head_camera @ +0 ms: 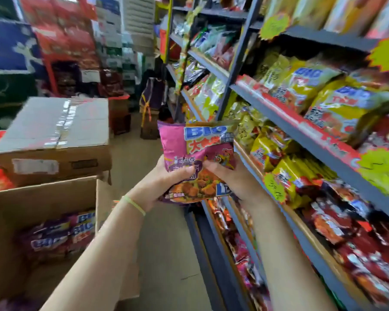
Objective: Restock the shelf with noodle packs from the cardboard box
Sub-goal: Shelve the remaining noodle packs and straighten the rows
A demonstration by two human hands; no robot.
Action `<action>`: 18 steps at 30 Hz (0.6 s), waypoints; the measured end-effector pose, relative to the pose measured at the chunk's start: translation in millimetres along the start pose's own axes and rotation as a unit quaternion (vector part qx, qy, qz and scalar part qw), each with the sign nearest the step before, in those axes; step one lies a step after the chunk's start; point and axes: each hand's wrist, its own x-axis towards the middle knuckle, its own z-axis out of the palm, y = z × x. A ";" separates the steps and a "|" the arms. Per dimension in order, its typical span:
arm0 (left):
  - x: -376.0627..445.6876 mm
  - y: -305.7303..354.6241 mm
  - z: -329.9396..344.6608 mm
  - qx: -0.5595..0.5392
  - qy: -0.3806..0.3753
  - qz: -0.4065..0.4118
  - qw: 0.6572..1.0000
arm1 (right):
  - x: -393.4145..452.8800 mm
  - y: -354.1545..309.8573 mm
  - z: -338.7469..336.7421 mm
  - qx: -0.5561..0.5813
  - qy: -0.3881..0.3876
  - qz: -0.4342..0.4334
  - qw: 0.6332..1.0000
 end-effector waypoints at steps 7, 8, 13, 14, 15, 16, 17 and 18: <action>10.2 7.3 229.2 0.077 -0.178 0.080 0.978 | -168.1 -14.6 -170.5 -0.027 0.278 -0.087 0.956; 4.6 6.5 262.1 0.077 -0.190 0.099 0.974 | -194.7 -17.9 -188.6 -0.029 0.312 -0.095 0.945; -37.6 -4.0 415.5 0.038 -0.268 0.177 0.946 | -324.1 -30.8 -267.5 -0.025 0.472 -0.122 0.873; -47.7 -5.0 437.1 0.035 -0.292 0.184 0.938 | -344.2 -30.9 -278.5 -0.028 0.492 -0.121 0.861; -55.4 -6.5 455.0 0.032 -0.321 0.184 0.929 | -362.3 -31.9 -287.0 -0.032 0.511 -0.114 0.852; -59.5 -8.8 470.7 0.031 -0.351 0.183 0.918 | -378.7 -32.4 -295.0 -0.036 0.530 -0.106 0.840; -61.6 -10.6 485.4 0.030 -0.378 0.187 0.906 | -393.0 -31.4 -302.7 -0.044 0.548 -0.097 0.830; -60.6 -13.6 499.5 0.036 -0.397 0.189 0.897 | -404.7 -30.0 -310.9 -0.054 0.565 -0.090 0.819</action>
